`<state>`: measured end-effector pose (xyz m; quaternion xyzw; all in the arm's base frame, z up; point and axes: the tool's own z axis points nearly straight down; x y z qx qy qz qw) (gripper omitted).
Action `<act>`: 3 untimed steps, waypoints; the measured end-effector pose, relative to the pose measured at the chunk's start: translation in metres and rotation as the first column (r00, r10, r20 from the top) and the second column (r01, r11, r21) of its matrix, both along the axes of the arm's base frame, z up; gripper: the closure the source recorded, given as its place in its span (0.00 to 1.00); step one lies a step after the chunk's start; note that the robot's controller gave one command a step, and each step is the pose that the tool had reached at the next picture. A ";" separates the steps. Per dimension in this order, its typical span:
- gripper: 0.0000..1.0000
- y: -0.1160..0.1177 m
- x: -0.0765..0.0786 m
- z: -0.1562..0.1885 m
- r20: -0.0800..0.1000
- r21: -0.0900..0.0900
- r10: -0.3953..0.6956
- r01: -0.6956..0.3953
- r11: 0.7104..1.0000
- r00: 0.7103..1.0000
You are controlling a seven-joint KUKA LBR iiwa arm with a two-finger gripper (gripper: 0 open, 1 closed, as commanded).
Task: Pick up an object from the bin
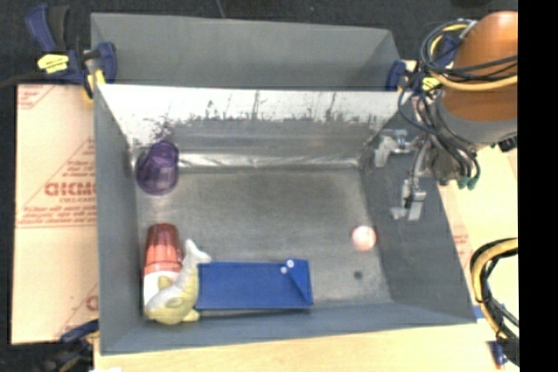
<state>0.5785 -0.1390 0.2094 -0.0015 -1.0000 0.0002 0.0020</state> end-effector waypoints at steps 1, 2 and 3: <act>0.00 0.000 0.002 0.004 0.008 -0.002 0.003 -0.003 1.000 1.000; 0.00 -0.019 -0.016 -0.102 0.012 -0.004 0.052 -0.052 0.999 0.999; 0.00 -0.019 -0.019 -0.138 0.008 -0.003 0.111 -0.111 0.994 0.994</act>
Offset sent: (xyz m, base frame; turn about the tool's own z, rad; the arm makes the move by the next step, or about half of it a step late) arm -0.0240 -0.0236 -0.1394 -0.0696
